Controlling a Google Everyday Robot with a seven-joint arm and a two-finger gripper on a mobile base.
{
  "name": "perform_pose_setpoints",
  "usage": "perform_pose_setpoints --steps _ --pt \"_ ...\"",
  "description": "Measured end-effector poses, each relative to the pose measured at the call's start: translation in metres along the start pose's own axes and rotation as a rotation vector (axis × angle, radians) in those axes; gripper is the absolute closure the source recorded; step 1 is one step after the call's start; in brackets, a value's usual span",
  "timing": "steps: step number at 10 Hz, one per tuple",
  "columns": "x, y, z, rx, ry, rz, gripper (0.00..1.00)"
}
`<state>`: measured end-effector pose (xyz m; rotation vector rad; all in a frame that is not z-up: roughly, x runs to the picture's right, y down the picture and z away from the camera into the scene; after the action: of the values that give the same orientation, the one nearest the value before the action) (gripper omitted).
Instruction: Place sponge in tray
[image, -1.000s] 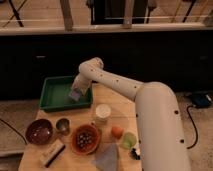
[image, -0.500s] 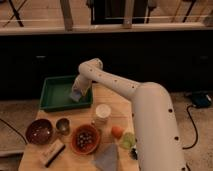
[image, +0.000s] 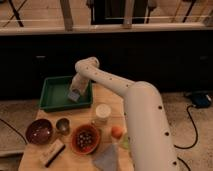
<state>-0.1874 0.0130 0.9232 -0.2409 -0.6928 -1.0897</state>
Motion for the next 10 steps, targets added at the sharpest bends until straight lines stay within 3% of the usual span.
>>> perform_pose_setpoints --steps 3,5,7,10 --pt "0.0002 -0.0067 -0.0009 -0.001 0.002 -0.018 0.57" --pt "0.0006 -0.0074 -0.0014 -0.001 0.001 -0.02 0.43" --pt "0.0007 -0.0082 -0.0022 0.0 0.001 -0.023 0.21" --pt "0.0032 -0.0066 -0.0046 0.003 0.008 -0.02 0.2"
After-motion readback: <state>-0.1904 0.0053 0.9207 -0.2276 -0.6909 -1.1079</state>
